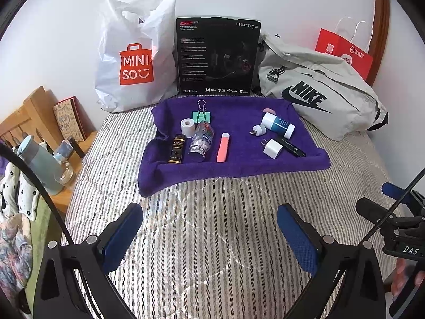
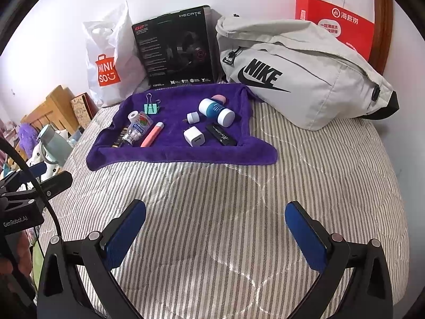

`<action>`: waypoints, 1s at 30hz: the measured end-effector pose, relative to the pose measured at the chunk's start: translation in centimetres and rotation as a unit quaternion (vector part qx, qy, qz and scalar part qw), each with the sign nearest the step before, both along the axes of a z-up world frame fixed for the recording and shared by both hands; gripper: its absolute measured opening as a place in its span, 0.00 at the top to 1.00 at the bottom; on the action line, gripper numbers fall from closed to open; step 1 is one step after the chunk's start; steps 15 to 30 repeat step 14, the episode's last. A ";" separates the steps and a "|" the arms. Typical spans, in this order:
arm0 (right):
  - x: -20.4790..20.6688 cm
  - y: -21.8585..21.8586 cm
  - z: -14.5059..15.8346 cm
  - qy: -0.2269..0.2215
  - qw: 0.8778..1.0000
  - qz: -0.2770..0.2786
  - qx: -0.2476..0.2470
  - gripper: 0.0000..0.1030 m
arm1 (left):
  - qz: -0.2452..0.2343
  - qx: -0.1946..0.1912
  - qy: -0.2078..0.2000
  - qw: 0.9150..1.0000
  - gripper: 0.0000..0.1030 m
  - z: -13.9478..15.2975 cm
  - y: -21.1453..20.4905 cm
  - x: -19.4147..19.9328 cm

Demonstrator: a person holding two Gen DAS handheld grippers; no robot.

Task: Organize rigid objects

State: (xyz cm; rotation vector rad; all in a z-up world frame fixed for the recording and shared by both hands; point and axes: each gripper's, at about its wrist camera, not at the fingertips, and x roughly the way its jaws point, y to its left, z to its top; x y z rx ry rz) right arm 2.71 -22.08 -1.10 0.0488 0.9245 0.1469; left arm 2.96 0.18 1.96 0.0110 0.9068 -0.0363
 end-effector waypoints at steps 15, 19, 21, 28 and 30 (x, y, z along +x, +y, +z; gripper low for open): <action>0.2 0.6 -0.2 0.003 1.000 0.003 0.000 0.00 | -0.004 0.000 -0.009 1.000 0.00 0.1 0.2 0.4; 0.2 0.6 -0.2 0.003 1.000 0.003 0.000 0.00 | -0.004 0.000 -0.009 1.000 0.00 0.1 0.2 0.4; 0.2 0.6 -0.2 0.003 1.000 0.003 0.000 0.00 | -0.004 0.000 -0.009 1.000 0.00 0.1 0.2 0.4; 0.2 0.6 -0.2 0.003 1.000 0.003 0.000 0.00 | -0.004 0.000 -0.009 1.000 0.00 0.1 0.2 0.4; 0.2 0.6 -0.2 0.003 1.000 0.003 0.000 0.00 | -0.004 0.000 -0.009 1.000 0.00 0.1 0.2 0.4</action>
